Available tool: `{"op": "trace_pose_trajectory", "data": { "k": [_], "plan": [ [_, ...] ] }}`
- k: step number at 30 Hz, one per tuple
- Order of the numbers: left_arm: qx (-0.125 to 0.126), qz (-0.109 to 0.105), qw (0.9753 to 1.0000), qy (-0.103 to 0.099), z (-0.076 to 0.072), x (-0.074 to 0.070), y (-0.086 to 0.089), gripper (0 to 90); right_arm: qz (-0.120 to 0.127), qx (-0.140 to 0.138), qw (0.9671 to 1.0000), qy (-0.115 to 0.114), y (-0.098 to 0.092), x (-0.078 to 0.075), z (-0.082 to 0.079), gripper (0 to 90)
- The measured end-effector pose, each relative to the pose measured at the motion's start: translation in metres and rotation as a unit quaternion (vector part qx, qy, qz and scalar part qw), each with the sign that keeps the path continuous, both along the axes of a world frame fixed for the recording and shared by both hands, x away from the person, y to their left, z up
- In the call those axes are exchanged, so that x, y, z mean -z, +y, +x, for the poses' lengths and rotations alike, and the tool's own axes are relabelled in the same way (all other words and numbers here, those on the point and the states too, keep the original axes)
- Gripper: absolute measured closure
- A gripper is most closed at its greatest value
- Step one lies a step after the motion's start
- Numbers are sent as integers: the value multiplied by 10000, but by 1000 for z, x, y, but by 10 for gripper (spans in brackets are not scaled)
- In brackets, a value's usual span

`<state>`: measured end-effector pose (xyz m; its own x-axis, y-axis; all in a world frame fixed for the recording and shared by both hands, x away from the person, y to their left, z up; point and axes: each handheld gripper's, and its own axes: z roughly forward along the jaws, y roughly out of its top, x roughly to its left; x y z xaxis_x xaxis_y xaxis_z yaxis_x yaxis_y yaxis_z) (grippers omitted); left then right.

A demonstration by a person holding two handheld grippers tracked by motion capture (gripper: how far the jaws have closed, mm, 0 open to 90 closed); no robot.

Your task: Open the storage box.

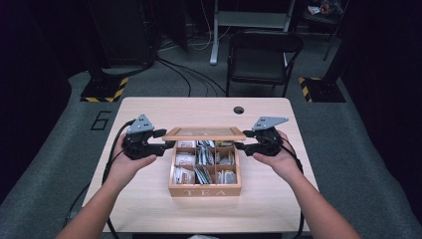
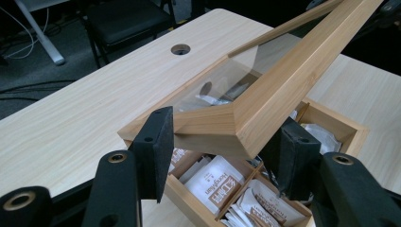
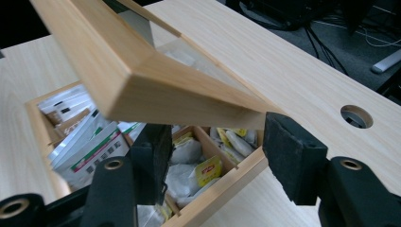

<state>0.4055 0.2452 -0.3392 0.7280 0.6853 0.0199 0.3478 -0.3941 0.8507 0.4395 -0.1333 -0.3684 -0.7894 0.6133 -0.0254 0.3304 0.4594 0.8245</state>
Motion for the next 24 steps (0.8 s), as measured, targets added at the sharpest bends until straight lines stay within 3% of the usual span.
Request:
{"op": "trace_pose_trajectory", "data": {
  "k": [8, 12, 17, 19, 21, 24],
  "plan": [
    [-54, -47, 10000, -36, 11, -9, 0, 484, -121, 182, 9996, -199, 5, 7, 18, 474],
    [-70, -30, 10000, 4, 17, -11, 1, 509, 11, 319, 9993, -188, 6, 8, 24, 479],
    [-102, -85, 9999, 23, 19, -11, 1, 509, 187, 471, 9986, -140, 7, 8, 31, 573],
    [-101, -139, 9999, 2, 20, -10, 2, 510, 240, 482, 9985, -28, 7, 6, 33, 569],
    [-119, -215, 9997, 6, 21, -8, 3, 500, 234, 465, 9986, 4, 6, 5, 35, 570],
    [-202, -152, 9997, -8, 26, 0, 1, 490, 226, 449, 9987, 15, 6, 5, 36, 569]
  ]
}}
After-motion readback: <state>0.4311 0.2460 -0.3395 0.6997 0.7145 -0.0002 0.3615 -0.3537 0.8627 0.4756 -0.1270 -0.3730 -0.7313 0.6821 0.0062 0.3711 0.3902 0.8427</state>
